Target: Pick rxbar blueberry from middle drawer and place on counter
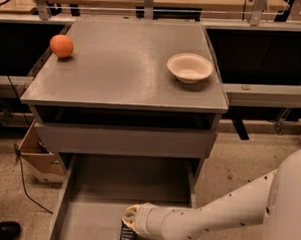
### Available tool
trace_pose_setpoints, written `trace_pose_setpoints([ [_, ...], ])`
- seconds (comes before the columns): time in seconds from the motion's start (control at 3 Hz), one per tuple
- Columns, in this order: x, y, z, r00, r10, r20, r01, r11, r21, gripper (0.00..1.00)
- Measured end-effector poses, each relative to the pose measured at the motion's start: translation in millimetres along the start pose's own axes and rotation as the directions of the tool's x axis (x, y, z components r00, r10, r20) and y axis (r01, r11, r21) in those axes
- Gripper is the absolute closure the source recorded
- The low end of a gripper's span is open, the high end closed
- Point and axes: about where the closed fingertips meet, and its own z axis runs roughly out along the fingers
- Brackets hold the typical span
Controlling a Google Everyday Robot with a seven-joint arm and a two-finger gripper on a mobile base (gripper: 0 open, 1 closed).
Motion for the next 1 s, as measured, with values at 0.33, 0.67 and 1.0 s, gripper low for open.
trace_pose_setpoints([
  [0.33, 14.4, 4.8, 11.4, 0.999, -0.002, -0.039, 0.001, 0.9993, -0.037, 0.58],
  [0.67, 27.1, 9.8, 17.4, 0.998, 0.000, -0.067, -0.003, 0.9985, -0.055, 0.35],
  [1.0, 37.2, 15.6, 22.2, 0.996, 0.004, -0.085, -0.010, 0.9980, -0.063, 0.12],
])
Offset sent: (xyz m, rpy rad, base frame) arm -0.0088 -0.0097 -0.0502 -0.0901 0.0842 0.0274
